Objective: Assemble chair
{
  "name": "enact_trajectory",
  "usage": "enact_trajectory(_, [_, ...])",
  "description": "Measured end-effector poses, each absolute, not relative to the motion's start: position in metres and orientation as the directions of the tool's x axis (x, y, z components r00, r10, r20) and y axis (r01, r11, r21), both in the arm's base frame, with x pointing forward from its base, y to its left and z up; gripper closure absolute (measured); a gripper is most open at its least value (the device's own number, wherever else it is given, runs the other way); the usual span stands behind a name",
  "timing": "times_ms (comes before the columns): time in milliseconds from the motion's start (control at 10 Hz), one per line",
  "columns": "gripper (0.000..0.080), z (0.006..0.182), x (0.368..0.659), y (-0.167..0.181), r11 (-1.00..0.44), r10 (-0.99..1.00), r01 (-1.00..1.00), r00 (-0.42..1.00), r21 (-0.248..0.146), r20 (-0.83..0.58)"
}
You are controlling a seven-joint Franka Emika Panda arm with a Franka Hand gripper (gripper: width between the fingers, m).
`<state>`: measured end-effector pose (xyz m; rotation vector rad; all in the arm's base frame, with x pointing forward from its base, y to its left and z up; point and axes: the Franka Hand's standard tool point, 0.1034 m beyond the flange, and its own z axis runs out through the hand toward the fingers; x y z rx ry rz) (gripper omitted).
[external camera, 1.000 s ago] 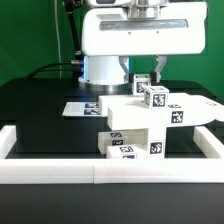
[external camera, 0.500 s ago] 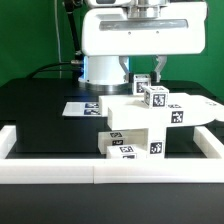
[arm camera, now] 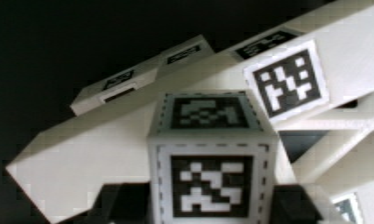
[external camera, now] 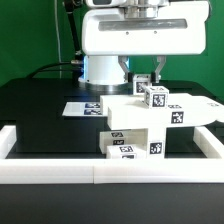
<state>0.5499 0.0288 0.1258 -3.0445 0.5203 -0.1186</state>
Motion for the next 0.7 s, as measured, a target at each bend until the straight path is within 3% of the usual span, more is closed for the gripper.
enact_trajectory(700, [0.0509, 0.1257, 0.5497, 0.0303, -0.722, -0.691, -0.686, 0.722, -0.087, 0.033])
